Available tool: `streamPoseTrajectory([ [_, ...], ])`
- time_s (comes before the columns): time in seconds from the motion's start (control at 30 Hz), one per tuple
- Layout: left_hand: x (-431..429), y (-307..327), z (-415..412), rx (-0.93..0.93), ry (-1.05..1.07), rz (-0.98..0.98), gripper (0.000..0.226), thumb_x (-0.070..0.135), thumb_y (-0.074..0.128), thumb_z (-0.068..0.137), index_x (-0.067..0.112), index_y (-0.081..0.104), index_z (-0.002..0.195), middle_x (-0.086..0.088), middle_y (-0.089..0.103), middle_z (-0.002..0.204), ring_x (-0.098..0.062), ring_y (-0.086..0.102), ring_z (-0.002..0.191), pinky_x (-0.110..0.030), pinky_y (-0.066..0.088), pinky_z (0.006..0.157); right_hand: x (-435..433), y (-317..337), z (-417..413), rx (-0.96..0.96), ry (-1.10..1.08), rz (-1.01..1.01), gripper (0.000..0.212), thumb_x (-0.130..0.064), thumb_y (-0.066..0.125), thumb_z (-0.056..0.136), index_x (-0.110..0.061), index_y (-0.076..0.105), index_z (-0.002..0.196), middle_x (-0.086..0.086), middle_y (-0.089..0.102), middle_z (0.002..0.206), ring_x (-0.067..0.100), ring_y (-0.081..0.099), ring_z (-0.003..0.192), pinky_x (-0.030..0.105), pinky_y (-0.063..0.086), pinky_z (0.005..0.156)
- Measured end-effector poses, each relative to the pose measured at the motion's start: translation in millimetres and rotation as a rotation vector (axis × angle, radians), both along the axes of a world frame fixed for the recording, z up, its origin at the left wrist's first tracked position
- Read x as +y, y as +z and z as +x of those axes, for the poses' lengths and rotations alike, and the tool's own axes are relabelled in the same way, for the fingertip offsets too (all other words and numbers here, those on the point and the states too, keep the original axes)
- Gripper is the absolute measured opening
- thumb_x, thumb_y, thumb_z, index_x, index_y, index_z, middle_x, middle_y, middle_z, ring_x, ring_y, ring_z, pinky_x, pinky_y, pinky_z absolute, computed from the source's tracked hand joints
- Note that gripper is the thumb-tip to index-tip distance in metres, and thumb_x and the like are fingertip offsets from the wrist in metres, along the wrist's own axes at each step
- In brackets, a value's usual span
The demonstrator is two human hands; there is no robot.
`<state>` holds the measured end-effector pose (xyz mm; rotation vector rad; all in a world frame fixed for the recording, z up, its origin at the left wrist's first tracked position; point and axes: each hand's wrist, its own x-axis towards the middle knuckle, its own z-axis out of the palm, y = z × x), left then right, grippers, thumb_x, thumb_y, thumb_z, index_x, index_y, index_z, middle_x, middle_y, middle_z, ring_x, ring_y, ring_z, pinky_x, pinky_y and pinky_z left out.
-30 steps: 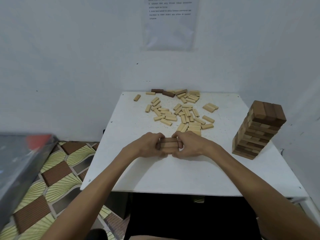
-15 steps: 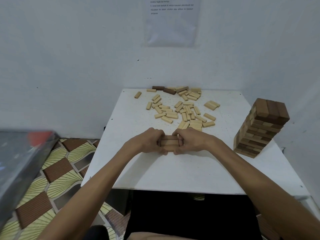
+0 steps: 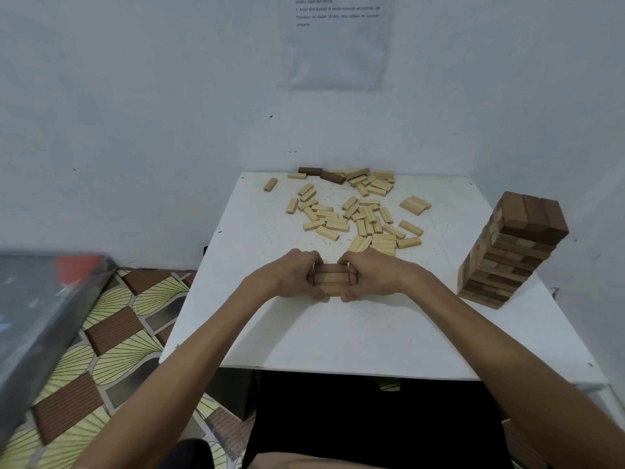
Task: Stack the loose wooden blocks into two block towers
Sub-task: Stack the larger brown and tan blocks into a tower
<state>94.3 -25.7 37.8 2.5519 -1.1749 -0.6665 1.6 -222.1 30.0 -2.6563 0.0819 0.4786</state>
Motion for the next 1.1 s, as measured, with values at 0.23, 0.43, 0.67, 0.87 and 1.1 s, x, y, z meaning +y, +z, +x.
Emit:
streamPoseTrajectory([
  [0.23, 9, -3, -3, -0.151, -0.032, -0.060, 0.082, 0.058, 0.083, 0.074, 0.026, 0.051, 0.142, 0.006, 0.052, 0.123, -0.014, 0.049, 0.114, -0.038, 0.049, 0.093, 2, 1, -1, 0.006, -0.011, -0.007, 0.063, -0.043, 0.082, 0.083, -0.020, 0.052, 0.134, -0.006, 0.060, 0.105, 0.018, 0.060, 0.103, 0.042, 0.054, 0.095],
  [0.43, 22, -15, -2, -0.084, -0.048, -0.279, 0.047, 0.046, 0.086, 0.072, 0.031, 0.059, 0.108, 0.013, 0.060, 0.113, -0.010, 0.050, 0.106, -0.035, 0.046, 0.090, 3, 3, -2, 0.011, -0.021, -0.005, 0.068, -0.046, 0.082, 0.082, -0.022, 0.050, 0.137, -0.006, 0.060, 0.106, 0.017, 0.060, 0.104, 0.041, 0.054, 0.093],
  [0.67, 23, -17, -3, -0.080, -0.044, -0.369, 0.032, 0.038, 0.091, 0.071, 0.027, 0.070, 0.094, 0.011, 0.071, 0.115, -0.011, 0.061, 0.103, -0.038, 0.049, 0.092, 3, 1, -8, -0.040, -0.047, 0.055, 0.075, -0.044, 0.084, 0.083, -0.021, 0.048, 0.145, -0.005, 0.062, 0.104, 0.015, 0.058, 0.101, 0.039, 0.053, 0.094],
  [0.87, 23, -16, -5, -0.062, -0.033, -0.374, 0.032, 0.031, 0.092, 0.071, 0.023, 0.072, 0.094, 0.006, 0.074, 0.114, -0.014, 0.065, 0.104, -0.036, 0.049, 0.095, 3, 1, -9, -0.048, -0.055, 0.105, 0.076, -0.042, 0.086, 0.081, -0.018, 0.050, 0.144, -0.006, 0.063, 0.102, 0.013, 0.059, 0.098, 0.036, 0.052, 0.093],
  [1.1, 22, -16, -4, -0.037, 0.023, -0.355, 0.050, 0.034, 0.093, 0.069, 0.024, 0.070, 0.112, 0.007, 0.071, 0.108, -0.012, 0.063, 0.103, -0.037, 0.052, 0.093, 4, 5, -9, -0.034, -0.051, 0.068, 0.078, -0.042, 0.085, 0.082, -0.017, 0.048, 0.146, -0.006, 0.060, 0.106, 0.014, 0.058, 0.101, 0.033, 0.051, 0.090],
])
